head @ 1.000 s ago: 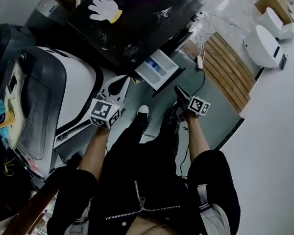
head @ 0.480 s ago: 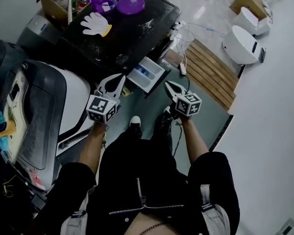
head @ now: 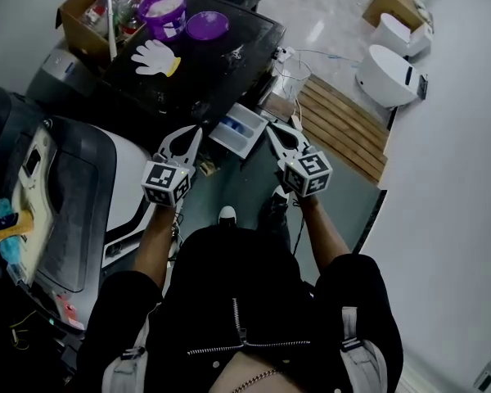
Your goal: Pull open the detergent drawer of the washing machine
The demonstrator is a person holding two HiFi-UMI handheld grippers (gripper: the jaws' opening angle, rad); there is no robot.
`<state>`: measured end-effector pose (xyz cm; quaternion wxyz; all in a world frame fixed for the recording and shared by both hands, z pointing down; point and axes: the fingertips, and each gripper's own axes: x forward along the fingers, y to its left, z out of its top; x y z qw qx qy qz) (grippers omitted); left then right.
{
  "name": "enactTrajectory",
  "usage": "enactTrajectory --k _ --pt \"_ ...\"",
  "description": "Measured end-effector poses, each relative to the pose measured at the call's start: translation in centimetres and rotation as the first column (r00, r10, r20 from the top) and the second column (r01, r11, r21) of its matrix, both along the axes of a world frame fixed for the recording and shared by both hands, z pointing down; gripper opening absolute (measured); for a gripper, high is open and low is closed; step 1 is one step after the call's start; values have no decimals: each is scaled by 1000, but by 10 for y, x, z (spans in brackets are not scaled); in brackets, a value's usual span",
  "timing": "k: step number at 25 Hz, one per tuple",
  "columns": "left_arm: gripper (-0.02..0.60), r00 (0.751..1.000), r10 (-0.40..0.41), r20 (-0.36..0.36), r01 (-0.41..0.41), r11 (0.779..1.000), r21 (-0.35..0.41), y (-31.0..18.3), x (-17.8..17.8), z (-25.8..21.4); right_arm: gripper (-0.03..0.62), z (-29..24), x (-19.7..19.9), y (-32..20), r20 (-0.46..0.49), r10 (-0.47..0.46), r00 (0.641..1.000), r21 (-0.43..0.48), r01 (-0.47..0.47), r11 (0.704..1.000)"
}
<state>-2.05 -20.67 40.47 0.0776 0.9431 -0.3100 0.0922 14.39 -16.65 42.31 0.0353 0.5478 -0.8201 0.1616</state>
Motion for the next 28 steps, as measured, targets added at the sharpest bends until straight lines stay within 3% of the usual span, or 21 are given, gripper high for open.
enactTrajectory --k 7,28 --pt "18 1000 18 -11 -18 999 40 -2 2 -14 5 -43 -4 1 -51 32 998 104 -26 994" --pt "18 1000 18 -21 -17 999 40 -1 6 -14 5 -47 -14 4 -86 12 996 121 -1 993"
